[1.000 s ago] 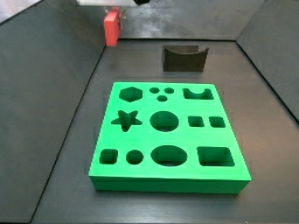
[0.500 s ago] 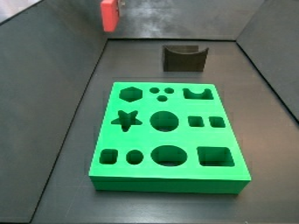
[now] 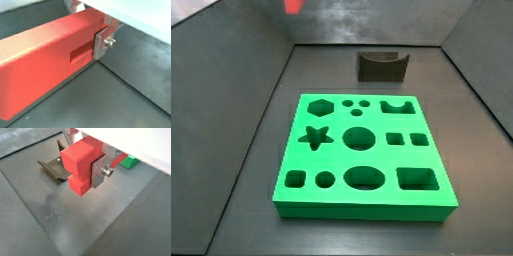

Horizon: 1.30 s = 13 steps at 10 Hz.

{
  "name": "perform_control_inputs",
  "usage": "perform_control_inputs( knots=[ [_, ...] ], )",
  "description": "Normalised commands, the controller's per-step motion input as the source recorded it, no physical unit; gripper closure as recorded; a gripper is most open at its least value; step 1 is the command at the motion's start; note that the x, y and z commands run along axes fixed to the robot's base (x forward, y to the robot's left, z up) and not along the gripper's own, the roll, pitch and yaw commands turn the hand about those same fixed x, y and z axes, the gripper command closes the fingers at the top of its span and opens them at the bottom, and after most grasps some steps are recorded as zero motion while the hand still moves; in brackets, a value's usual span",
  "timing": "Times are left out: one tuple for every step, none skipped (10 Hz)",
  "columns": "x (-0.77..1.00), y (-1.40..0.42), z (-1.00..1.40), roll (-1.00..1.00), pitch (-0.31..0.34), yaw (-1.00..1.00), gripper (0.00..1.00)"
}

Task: Pick up the double-square object. Move up. Place the double-square object on the fixture. Regrasp the double-square object. Move to above the board. Insert the double-square object.
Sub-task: Place the double-square object on the fixture.

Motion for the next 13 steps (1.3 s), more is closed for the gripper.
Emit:
perform_control_inputs(
  knots=[
    [1.00, -0.16, 0.06, -0.31, -0.036, -0.41, 1.00],
    [1.00, -0.16, 0.04, -0.31, -0.027, -0.39, 1.00],
    [1.00, -0.14, 0.03, -0.31, -0.012, -0.30, 1.00],
    [1.00, -0.13, 0.03, -0.28, 0.013, -0.18, 1.00],
    [1.00, -0.12, 0.02, -0.22, 0.037, -0.12, 1.00],
    [1.00, -0.11, 0.02, -0.18, 0.058, -0.08, 1.00],
    [1.00, -0.11, 0.02, -0.17, 0.067, -0.06, 1.00],
    [1.00, -0.10, 0.02, -0.16, 0.079, -0.05, 1.00],
    [1.00, -0.09, 0.02, -0.16, 0.085, -0.04, 1.00],
    [1.00, -0.08, 0.02, -0.16, 0.096, -0.03, 1.00],
    [1.00, -0.08, 0.02, -0.16, 0.106, -0.03, 1.00],
    [1.00, -0.07, 0.01, -0.15, 0.112, -0.03, 1.00],
    [1.00, -0.07, 0.01, -0.15, 0.116, -0.02, 1.00]
  ],
)
